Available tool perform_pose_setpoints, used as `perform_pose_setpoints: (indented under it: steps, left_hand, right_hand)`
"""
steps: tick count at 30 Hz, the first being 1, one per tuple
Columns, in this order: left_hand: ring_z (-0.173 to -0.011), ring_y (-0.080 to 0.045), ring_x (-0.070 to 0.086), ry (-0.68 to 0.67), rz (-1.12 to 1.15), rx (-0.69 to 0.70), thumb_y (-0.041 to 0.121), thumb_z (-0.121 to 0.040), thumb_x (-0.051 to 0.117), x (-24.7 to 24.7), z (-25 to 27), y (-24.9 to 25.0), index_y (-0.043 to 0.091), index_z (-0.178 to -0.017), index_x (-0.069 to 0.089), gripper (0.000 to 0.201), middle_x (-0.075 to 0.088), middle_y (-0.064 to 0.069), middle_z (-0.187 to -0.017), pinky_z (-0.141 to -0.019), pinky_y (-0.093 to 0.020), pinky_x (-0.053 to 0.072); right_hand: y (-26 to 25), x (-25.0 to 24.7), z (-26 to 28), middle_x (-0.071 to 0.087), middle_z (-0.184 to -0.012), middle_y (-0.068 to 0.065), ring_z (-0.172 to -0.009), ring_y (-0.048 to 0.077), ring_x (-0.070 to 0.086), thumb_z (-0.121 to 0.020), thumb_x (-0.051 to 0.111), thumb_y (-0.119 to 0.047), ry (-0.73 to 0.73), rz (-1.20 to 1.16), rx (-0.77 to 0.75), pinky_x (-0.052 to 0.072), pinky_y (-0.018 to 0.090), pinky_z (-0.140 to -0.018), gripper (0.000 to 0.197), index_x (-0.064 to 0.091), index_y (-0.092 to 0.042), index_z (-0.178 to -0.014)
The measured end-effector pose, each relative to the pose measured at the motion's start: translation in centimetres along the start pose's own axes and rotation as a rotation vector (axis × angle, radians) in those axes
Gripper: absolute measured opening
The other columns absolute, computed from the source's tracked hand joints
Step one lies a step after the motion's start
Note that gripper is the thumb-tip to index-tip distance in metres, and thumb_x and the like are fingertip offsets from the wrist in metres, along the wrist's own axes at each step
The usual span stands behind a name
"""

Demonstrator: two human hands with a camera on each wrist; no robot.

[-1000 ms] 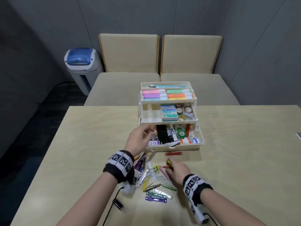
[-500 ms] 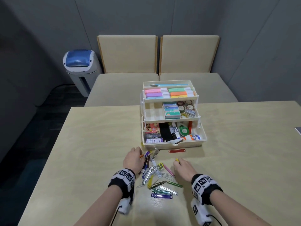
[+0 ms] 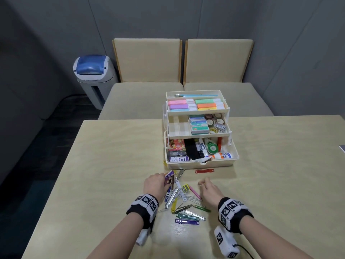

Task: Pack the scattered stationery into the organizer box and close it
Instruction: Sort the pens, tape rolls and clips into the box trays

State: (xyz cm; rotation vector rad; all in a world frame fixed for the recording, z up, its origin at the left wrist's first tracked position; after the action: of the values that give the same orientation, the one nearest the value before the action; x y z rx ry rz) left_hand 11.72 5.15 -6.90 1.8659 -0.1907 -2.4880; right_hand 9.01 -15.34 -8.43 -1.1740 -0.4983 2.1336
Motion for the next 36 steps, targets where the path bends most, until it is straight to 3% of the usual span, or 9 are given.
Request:
perform_pose_setpoints:
  steps: [3,7,13,21,23,25,28,33,36]
  left_hand:
    - [-0.096,-0.024,0.062,-0.055,-0.035,-0.048,0.044,-0.094,0.048,-0.1,-0.4,0.4,0.015,-0.104,0.057,0.033,0.065,-0.004,-0.104,-0.078,-0.032,0.046]
    - [-0.101,-0.025,0.063,-0.129,-0.014,-0.136,0.035,-0.094,0.051,0.0,-0.6,0.4,0.014,-0.11,0.057,0.027,0.065,-0.005,-0.11,-0.081,-0.032,0.045]
    - [-0.106,-0.025,0.062,-0.21,-0.012,-0.165,0.023,-0.092,0.052,0.7,-0.1,1.1,0.014,-0.115,0.056,0.025,0.064,-0.005,-0.115,-0.083,-0.033,0.045]
    - [-0.11,-0.025,0.06,-0.199,-0.076,-0.064,0.028,-0.096,0.049,0.7,0.2,1.5,0.012,-0.122,0.05,0.031,0.061,-0.005,-0.122,-0.088,-0.034,0.043]
    - [-0.111,-0.026,0.059,-0.196,-0.091,-0.028,0.022,-0.097,0.048,0.6,0.2,1.9,0.012,-0.121,0.051,0.026,0.06,-0.005,-0.123,-0.088,-0.034,0.043]
    - [-0.113,-0.026,0.058,-0.18,-0.101,0.014,0.019,-0.098,0.046,0.4,0.3,2.3,0.012,-0.122,0.051,0.026,0.059,-0.005,-0.124,-0.089,-0.035,0.043]
    - [-0.113,-0.028,0.058,-0.172,-0.089,0.065,0.017,-0.098,0.044,0.0,0.5,2.7,0.011,-0.122,0.05,0.025,0.059,-0.008,-0.125,-0.09,-0.036,0.044]
    - [-0.102,-0.03,0.059,-0.165,0.252,-0.018,0.027,-0.098,0.044,-0.6,0.1,0.3,0.008,-0.105,0.05,0.021,0.062,-0.012,-0.113,-0.081,-0.035,0.044]
    - [-0.086,-0.021,0.059,-0.13,0.54,-0.076,0.029,-0.098,0.048,-1.4,-0.1,-2.6,0.011,-0.097,0.049,0.017,0.062,-0.008,-0.098,-0.07,-0.026,0.042]
  right_hand:
    - [-0.8,1.0,0.1,0.063,-0.098,0.006,-0.088,0.026,0.06,-0.101,0.033,-0.032,-0.047,0.212,-0.05,0.048,0.037,-0.078,0.016,0.039,-0.017,-0.101]
    - [-1.4,1.9,-0.1,0.065,-0.102,0.009,-0.09,0.029,0.061,-0.098,0.043,-0.037,-0.03,0.456,-0.082,0.05,0.039,-0.08,0.024,0.042,-0.015,-0.109]
    - [-1.3,1.5,-0.7,0.062,-0.106,0.011,-0.096,0.03,0.06,-0.095,0.042,-0.032,-0.106,0.497,-0.009,0.05,0.04,-0.084,0.028,0.043,-0.011,-0.114]
    - [-0.7,0.0,-0.5,0.055,-0.115,0.012,-0.096,0.023,0.049,-0.1,0.027,-0.036,-0.123,0.174,0.047,0.037,0.031,-0.08,0.036,0.044,-0.008,-0.116]
    - [-0.9,0.3,-0.6,0.053,-0.1,0.004,-0.086,0.017,0.049,-0.099,0.03,-0.033,-0.133,0.058,0.038,0.037,0.029,-0.075,0.028,0.047,-0.012,-0.105]
    - [-1.4,1.0,-0.6,0.046,-0.078,-0.004,-0.064,0.009,0.042,-0.098,0.032,-0.031,-0.142,-0.049,0.035,0.034,0.025,-0.059,0.022,0.046,-0.016,-0.09]
    - [-2.3,2.4,-0.3,0.039,-0.059,-0.004,-0.045,0.011,0.032,-0.096,0.033,-0.027,-0.184,-0.238,0.054,0.027,0.023,-0.045,0.025,0.042,-0.017,-0.075]
    - [-3.7,3.5,-0.4,0.034,-0.054,-0.003,-0.039,0.012,0.028,-0.098,0.029,-0.023,-0.203,-0.421,0.09,0.021,0.021,-0.04,0.027,0.037,-0.015,-0.073]
    - [-4.7,4.0,-0.8,0.045,-0.053,-0.001,-0.039,0.012,0.039,-0.103,0.029,-0.025,-0.238,-0.482,0.114,0.028,0.022,-0.038,0.031,0.044,-0.011,-0.079]
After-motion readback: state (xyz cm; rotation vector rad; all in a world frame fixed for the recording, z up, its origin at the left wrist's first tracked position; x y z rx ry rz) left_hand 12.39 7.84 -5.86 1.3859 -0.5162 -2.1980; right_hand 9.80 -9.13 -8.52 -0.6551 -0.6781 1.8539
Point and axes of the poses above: each hand's wrist, its own z-axis away from the middle knuckle, its own x-axis out of the palm, y = z × x, the point moved 8 cm from there along -z, towards the middle knuckle
